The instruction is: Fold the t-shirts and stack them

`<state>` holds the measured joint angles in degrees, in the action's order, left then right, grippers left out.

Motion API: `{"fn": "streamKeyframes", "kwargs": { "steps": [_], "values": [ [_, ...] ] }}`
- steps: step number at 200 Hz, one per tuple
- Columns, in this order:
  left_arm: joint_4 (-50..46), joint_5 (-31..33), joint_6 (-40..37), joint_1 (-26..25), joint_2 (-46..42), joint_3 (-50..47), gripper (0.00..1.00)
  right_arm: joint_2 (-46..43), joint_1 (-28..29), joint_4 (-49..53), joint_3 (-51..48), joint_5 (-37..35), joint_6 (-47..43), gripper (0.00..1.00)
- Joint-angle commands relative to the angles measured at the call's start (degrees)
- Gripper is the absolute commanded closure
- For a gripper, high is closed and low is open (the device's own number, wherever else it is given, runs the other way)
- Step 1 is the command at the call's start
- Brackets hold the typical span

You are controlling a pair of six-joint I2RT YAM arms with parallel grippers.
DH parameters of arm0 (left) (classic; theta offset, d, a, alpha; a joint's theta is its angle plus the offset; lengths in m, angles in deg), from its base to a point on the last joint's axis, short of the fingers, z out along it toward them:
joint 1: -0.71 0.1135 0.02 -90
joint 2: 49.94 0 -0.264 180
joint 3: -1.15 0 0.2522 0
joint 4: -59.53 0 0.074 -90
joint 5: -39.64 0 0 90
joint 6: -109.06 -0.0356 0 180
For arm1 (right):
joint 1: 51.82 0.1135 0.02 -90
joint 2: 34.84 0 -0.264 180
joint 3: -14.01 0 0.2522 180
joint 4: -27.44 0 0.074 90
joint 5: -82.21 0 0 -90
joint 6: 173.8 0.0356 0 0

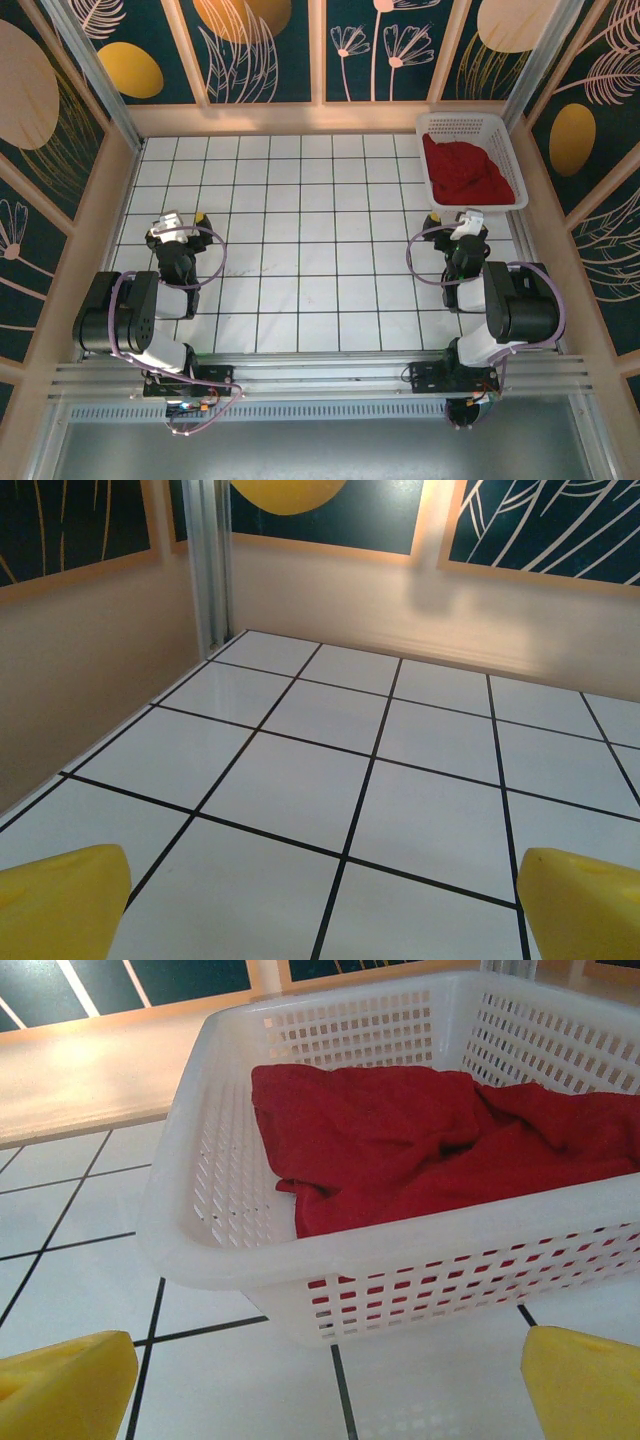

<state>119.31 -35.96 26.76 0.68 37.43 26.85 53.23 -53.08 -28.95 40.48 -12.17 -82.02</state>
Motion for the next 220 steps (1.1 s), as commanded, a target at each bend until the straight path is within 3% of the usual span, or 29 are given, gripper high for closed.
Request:
{"fn": "streamKeyframes", "kwargs": {
  "steps": [1,12,30,45,55,61,72,84,91,101,113,130,144,177,220],
  "values": [
    [3.3,0.9,-0.1,-0.2,-1.1,-0.8,0.01,-0.3,-0.2,-2.7,0.0,1.0,0.0,0.01],
    [0.3,0.8,-0.4,-0.2,-4.5,-0.5,0.01,-3.3,0.6,0.3,0.3,-2.8,0.4,0.01],
    [-14.6,3.0,-0.3,-1.0,-14.8,3.5,0.01,-12.4,3.6,14.9,5.3,-11.2,0.0,0.01],
    [-20.7,4.0,2.3,-2.1,-22.6,6.5,0.01,-21.3,6.6,21.4,9.8,-14.8,1.3,0.01],
    [-25.1,5.3,1.3,-3.6,-26.9,10.1,0.01,-25.9,8.0,30.7,16.5,-17.5,7.0,0.01],
    [-27.3,6.0,2.5,-4.0,-28.6,12.6,0.01,-27.6,7.2,40.4,22.9,-14.7,13.0,0.01],
    [-36.9,10.7,14.0,-4.0,-29.9,19.8,0.01,-27.9,4.3,58.9,35.2,-5.7,21.2,0.01],
    [-62.6,16.7,34.2,-4.0,-28.9,31.7,0.01,-25.9,2.2,65.9,41.6,-4.8,27.7,0.01],
    [-73.5,18.2,40.3,-4.0,-27.6,37.4,0.01,-24.3,-0.5,66.6,43.9,1.7,27.9,0.01],
    [-77.2,16.7,42.5,-4.0,-25.8,41.3,0.01,-20.9,-1.7,70.8,49.2,4.1,27.7,0.01],
    [-76.6,7.1,41.3,-3.6,-22.5,45.6,0.01,-15.2,-1.4,80.8,57.9,-0.8,27.3,0.11],
    [-77.2,-9.0,42.9,-4.3,-15.3,52.4,0.01,-5.7,-2.1,91.5,68.4,-2.7,25.7,0.14],
    [-79.9,-15.9,43.8,-7.6,-9.3,56.8,0.01,2.5,-3.3,97.4,75.1,-2.5,25.0,0.15],
    [-85.8,-19.3,38.6,-18.9,-0.9,64.0,0.01,21.4,-5.4,102.7,87.8,2.3,24.3,0.16],
    [-84.3,-21.8,39.1,-28.4,-1.2,62.4,0.10,43.3,-6.4,106.0,102.6,2.1,23.4,0.24]
  ]
}}
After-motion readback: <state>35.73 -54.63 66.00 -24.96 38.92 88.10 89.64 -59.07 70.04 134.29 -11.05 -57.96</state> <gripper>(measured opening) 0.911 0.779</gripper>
